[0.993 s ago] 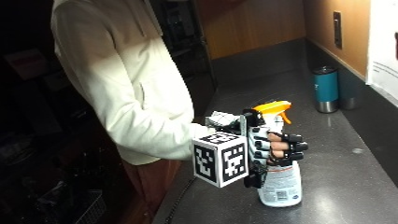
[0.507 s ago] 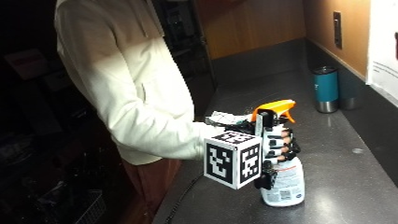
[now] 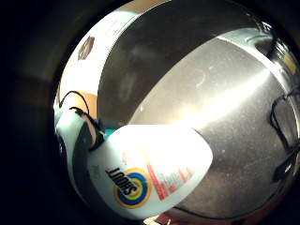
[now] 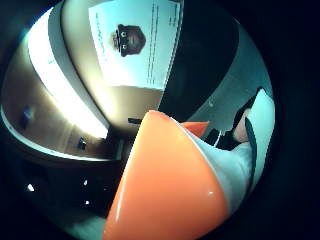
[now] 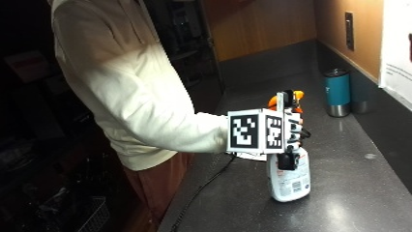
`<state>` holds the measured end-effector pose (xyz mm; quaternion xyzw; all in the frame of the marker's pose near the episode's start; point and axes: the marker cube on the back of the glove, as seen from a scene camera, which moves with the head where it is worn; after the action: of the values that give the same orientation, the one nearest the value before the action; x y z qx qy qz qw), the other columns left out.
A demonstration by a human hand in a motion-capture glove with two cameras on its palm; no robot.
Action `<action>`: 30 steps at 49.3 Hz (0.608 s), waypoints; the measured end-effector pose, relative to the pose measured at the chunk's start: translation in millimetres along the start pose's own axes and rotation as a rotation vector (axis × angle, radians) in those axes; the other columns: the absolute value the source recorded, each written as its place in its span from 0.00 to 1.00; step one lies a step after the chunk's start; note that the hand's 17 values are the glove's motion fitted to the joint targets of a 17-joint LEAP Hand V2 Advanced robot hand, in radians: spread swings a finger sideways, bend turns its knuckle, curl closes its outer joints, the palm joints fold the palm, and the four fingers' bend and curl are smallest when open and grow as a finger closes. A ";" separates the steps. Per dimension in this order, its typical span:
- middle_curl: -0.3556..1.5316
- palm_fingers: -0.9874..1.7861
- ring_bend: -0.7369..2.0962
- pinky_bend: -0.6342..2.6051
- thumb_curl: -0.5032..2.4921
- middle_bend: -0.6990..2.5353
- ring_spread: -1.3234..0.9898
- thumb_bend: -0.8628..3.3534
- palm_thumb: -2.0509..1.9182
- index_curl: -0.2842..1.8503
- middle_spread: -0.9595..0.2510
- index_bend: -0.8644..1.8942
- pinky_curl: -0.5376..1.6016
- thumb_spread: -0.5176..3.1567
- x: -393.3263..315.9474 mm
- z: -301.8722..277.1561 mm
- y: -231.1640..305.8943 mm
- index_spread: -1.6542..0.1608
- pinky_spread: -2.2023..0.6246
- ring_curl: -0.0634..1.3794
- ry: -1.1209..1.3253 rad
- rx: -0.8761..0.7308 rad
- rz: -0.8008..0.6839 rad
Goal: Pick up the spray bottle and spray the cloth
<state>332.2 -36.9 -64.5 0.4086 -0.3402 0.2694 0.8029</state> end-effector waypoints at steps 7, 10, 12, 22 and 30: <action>0.45 0.86 0.49 0.28 0.39 0.39 0.51 0.20 0.76 0.38 0.68 0.47 0.41 0.23 -27.4 18.3 16.5 0.82 0.72 0.36 0.120 -0.188 -0.107; 0.46 0.86 0.50 0.28 0.40 0.40 0.51 0.20 0.76 0.38 0.68 0.47 0.42 0.23 -38.4 23.6 21.0 0.82 0.72 0.36 0.165 -0.257 -0.141; 0.46 0.86 0.50 0.29 0.40 0.40 0.51 0.20 0.76 0.38 0.68 0.47 0.42 0.23 -45.2 27.0 23.9 0.82 0.72 0.36 0.195 -0.304 -0.161; 0.46 0.86 0.50 0.29 0.41 0.40 0.51 0.20 0.76 0.38 0.67 0.47 0.42 0.22 -74.9 42.8 44.8 0.82 0.72 0.36 0.389 -0.558 -0.241; 0.46 0.86 0.50 0.29 0.41 0.40 0.51 0.20 0.76 0.39 0.67 0.48 0.42 0.21 -101.4 59.6 68.4 0.82 0.71 0.36 0.536 -0.705 -0.294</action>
<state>201.0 -67.0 -83.9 0.0705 -0.1301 0.1168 0.9821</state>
